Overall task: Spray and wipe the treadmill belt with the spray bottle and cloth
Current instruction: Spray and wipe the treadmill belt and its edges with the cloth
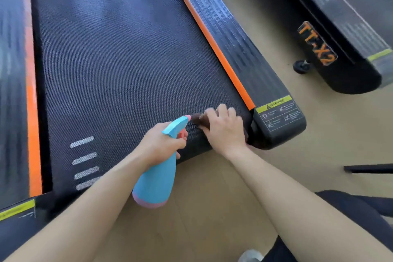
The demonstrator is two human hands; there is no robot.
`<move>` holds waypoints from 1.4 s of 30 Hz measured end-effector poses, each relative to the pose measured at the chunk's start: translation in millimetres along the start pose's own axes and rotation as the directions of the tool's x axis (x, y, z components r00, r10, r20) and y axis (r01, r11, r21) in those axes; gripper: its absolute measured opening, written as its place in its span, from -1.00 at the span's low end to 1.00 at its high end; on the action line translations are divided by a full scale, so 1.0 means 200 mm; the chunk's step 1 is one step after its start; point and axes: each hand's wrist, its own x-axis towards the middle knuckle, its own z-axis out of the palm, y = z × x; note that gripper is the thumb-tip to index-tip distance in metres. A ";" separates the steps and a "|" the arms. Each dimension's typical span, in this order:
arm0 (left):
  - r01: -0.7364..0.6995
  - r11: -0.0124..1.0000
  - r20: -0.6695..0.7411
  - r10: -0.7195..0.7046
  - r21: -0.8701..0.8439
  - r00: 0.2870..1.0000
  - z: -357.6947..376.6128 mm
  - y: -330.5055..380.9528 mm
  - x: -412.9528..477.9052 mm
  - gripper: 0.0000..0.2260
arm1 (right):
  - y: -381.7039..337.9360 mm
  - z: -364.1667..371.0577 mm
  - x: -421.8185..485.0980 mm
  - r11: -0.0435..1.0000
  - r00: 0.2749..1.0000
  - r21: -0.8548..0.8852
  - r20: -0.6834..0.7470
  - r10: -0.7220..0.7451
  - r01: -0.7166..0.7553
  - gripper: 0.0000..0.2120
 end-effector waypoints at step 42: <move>0.054 0.998 -0.028 -0.055 -0.039 0.998 0.07 -0.01 0.09 -0.97 | 0.14 0.03 0.49 0.977 0.989 -0.176 -0.114 0.097 -0.116 -0.67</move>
